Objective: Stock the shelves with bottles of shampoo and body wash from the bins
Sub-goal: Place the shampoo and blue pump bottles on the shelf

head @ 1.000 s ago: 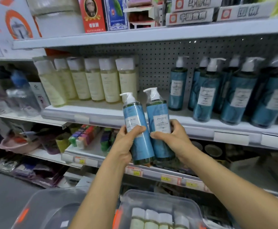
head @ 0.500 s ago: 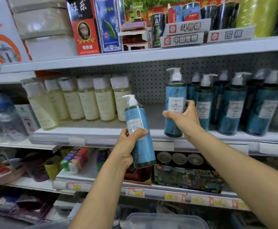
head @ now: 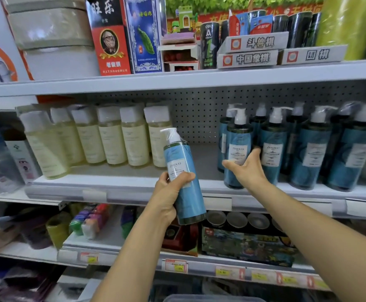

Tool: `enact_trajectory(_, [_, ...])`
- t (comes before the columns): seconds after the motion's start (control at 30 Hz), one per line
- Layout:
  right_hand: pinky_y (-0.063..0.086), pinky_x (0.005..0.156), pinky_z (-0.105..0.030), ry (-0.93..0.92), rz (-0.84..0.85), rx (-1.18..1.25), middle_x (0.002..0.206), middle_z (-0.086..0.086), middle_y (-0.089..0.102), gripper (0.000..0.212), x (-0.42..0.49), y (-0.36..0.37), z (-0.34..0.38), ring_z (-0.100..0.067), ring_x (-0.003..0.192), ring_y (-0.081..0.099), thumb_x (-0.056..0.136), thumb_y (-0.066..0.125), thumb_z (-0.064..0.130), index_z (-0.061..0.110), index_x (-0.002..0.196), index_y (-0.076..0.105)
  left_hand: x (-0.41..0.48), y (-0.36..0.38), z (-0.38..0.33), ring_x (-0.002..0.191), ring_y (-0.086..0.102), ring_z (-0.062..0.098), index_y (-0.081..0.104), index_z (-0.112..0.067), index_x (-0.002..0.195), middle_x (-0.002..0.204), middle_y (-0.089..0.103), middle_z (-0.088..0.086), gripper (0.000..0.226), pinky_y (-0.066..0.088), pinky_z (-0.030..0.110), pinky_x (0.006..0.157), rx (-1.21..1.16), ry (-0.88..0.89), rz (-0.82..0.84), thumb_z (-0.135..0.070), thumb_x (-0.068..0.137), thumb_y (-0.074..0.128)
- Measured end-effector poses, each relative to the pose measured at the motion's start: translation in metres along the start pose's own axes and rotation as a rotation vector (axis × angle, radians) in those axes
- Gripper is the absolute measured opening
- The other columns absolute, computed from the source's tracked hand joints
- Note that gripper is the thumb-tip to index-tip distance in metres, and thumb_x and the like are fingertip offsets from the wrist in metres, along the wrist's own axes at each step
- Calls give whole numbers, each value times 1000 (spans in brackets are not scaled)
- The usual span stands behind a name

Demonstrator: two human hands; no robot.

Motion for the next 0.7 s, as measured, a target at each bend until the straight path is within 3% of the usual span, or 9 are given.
enact_trajectory(0.17, [40,87,-28,-8,-5,-106,116,1,47,66,-2,-2,2,-15,103,48,80,80,22,7,123,32,8,11,6,82,67,22,59,-14,114,101,70,8,42,56,35,67,8,-17,13,-8,78,79])
enact_trajectory(0.33, [44,91,-30,-12,-9,-140,128,-6,54,66,1,-2,0,-22,115,55,78,82,26,10,120,34,15,23,3,83,67,20,58,-13,117,104,70,8,45,56,34,67,19,-12,37,-8,78,79])
enact_trajectory(0.47, [48,94,-35,-17,5,-160,127,-5,57,63,2,-4,-3,-21,113,57,77,83,29,14,116,35,23,32,-7,84,68,19,56,-12,119,110,69,10,55,57,34,68,33,17,56,-10,73,85])
enact_trajectory(0.7, [48,94,-34,-16,31,-177,129,-5,57,64,1,-5,-3,-22,117,57,77,82,30,15,119,36,46,54,-38,93,67,17,54,-19,108,105,69,0,49,53,32,69,221,135,94,-10,72,86])
Point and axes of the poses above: each hand's wrist, its own x-axis towards the middle knuckle, its own y-axis out of the palm, z = x × y, the point moved 5 cm from there along x, towards the middle knuckle
